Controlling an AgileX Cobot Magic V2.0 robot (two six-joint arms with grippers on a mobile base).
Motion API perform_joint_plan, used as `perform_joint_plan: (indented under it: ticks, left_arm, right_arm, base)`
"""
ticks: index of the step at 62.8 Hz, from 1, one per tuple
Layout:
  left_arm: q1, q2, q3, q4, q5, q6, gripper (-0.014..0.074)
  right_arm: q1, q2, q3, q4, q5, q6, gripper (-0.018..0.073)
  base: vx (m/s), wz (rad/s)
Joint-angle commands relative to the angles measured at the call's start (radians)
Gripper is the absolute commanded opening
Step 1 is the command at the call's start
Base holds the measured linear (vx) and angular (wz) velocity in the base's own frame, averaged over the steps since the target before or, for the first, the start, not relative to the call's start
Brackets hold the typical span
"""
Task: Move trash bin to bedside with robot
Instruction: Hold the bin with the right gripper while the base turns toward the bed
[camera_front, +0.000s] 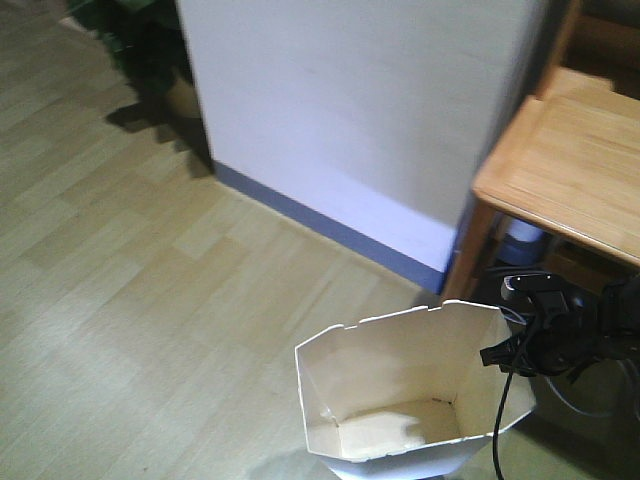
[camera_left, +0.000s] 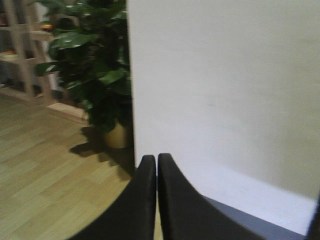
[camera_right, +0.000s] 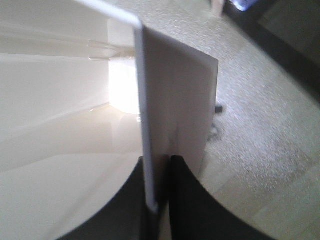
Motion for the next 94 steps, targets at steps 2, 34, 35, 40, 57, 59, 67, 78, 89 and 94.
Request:
perform_joint_plan:
  ticks: [2, 34, 35, 40, 57, 59, 67, 78, 89, 94]
  left_arm:
    - [-0.005, -0.010, 0.028, -0.004, -0.078, -0.009, -0.0006]
    - [-0.005, -0.010, 0.028, -0.004, -0.078, -0.009, -0.0006]
    - [-0.005, -0.010, 0.028, -0.004, -0.078, -0.009, -0.0006]
    - [-0.005, -0.010, 0.028, -0.004, -0.078, -0.009, -0.0006]
    - [-0.005, -0.010, 0.028, -0.004, -0.078, -0.009, -0.0006]
    - [-0.005, -0.010, 0.028, -0.004, -0.078, -0.009, -0.0006]
    - [-0.005, -0.010, 0.028, -0.004, -0.078, -0.009, -0.0006]
    - [-0.005, -0.010, 0.028, -0.004, -0.078, -0.009, -0.0006]
    - [-0.005, -0.010, 0.028, -0.004, -0.078, -0.009, -0.0006]
    - [-0.005, -0.010, 0.028, -0.004, -0.078, -0.009, -0.0006]
  right_arm:
    - [-0.005, -0.061, -0.013, 0.054, 0.171, 0.006, -0.0006]
    - [-0.005, -0.061, -0.013, 0.054, 0.171, 0.006, -0.0006]
    - [-0.005, -0.061, -0.013, 0.054, 0.171, 0.006, -0.0006]
    - [-0.005, -0.061, -0.013, 0.054, 0.171, 0.006, -0.0006]
    - [-0.005, -0.061, -0.013, 0.054, 0.171, 0.006, -0.0006]
    - [-0.005, -0.061, -0.013, 0.054, 0.171, 0.006, -0.0006]
    - [-0.005, -0.061, -0.013, 0.054, 0.171, 0.006, -0.0006]
    - [-0.005, -0.061, -0.013, 0.054, 0.171, 0.006, -0.0006]
    - [-0.005, -0.061, -0.013, 0.054, 0.171, 0.006, -0.0006]
    - [-0.005, -0.061, -0.013, 0.054, 0.171, 0.006, -0.0006]
  base:
    - [-0.03, 0.63]
    - [0.03, 0.58]
    - [0.11, 0.45]
    - [0.12, 0.45]
    - [0.16, 0.48]
    - [0.19, 0.51]
    - [0.20, 0.49]
    - [0.22, 0.43]
    - [0.24, 0.42]
    - [0.26, 0.42]
